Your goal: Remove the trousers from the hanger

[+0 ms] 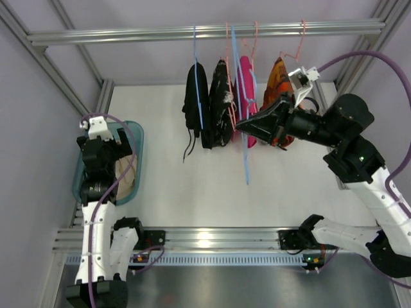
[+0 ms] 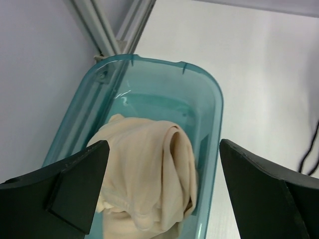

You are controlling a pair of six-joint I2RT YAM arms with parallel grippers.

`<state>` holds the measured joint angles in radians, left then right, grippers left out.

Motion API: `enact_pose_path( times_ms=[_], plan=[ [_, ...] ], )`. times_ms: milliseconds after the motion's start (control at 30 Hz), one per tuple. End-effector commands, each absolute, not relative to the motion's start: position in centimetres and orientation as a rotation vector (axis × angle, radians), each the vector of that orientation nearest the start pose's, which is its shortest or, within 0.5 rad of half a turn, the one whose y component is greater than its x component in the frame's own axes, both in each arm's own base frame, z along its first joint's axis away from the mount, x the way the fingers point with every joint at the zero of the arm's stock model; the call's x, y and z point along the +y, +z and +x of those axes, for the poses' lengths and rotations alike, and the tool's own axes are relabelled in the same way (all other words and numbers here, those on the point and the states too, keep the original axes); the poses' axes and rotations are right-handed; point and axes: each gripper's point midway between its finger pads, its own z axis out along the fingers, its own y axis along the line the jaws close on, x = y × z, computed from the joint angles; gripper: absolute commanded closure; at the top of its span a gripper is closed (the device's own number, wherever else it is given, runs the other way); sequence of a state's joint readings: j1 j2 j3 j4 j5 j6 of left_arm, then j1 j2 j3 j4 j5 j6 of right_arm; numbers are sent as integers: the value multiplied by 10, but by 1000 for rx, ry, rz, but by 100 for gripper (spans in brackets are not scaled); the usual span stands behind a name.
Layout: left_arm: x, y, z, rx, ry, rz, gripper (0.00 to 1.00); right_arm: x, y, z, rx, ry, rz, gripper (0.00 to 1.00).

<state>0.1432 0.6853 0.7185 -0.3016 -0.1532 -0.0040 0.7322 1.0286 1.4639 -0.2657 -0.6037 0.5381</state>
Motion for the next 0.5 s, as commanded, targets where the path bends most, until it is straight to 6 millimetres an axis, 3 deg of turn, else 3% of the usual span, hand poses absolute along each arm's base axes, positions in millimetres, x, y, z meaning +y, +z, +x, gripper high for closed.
enact_pose_path(
  times_ms=[0, 133, 300, 367, 467],
  plan=[
    [50, 275, 285, 1746, 118, -213, 2, 250, 515, 132, 1383, 1393, -640, 100],
    [41, 283, 292, 1744, 58, -197, 2, 213, 533, 134, 1332, 1298, -552, 100],
    [24, 292, 300, 1743, -54, -167, 2, 166, 573, 106, 1194, 1122, -484, 100],
    [20, 301, 302, 1726, -88, -171, 2, 154, 574, 93, 1166, 1046, -477, 100],
    [15, 310, 304, 1717, -124, -163, 2, 139, 557, 91, 1197, 918, -435, 100]
  ],
)
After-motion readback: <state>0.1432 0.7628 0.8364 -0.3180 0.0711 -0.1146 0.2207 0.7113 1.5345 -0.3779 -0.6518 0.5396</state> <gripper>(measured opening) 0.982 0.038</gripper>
